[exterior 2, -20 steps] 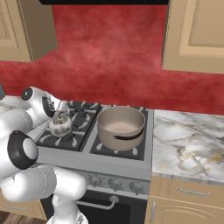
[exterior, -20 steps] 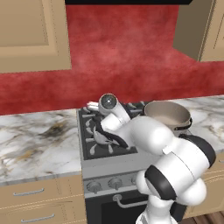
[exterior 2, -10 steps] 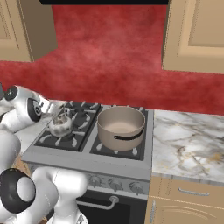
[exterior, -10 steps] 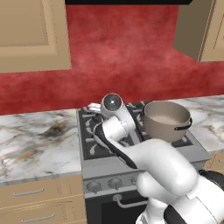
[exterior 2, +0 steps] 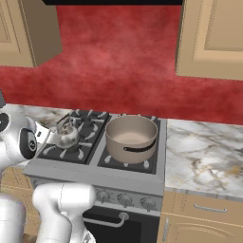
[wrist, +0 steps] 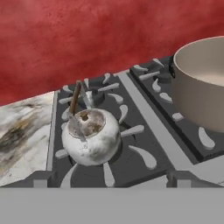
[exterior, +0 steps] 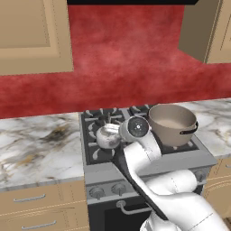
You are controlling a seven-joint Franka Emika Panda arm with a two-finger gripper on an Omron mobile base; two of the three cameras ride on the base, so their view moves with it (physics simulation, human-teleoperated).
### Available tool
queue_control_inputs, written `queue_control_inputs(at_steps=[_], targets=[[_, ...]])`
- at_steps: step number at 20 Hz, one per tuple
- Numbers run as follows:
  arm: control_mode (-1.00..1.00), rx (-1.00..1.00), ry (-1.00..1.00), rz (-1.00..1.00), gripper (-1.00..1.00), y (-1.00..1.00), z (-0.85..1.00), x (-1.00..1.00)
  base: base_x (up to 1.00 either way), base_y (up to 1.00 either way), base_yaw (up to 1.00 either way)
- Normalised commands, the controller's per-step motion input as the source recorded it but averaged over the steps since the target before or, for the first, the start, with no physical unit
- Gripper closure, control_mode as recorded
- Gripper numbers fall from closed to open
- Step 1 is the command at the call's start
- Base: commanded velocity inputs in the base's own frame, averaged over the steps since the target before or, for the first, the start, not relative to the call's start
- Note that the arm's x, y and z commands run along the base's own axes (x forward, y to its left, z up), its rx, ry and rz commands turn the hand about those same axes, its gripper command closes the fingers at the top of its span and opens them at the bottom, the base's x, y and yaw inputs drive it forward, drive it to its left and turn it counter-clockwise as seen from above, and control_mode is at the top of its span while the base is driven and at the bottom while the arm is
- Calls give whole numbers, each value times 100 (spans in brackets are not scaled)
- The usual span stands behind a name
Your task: Pick the kettle from the counter and place it on a stove burner. Then turn the burner on.
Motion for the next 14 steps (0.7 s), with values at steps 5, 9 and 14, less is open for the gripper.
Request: queue_control_inputs(at_steps=[5,9,14], targets=[[-100,0,0,9,-100,-11,-26,-100,0,0,0],[-100,-5,0,15,-100,0,-50,-100,0,0,0],[-100,-9,5,20,-100,0,-60,-87,0,0,0]])
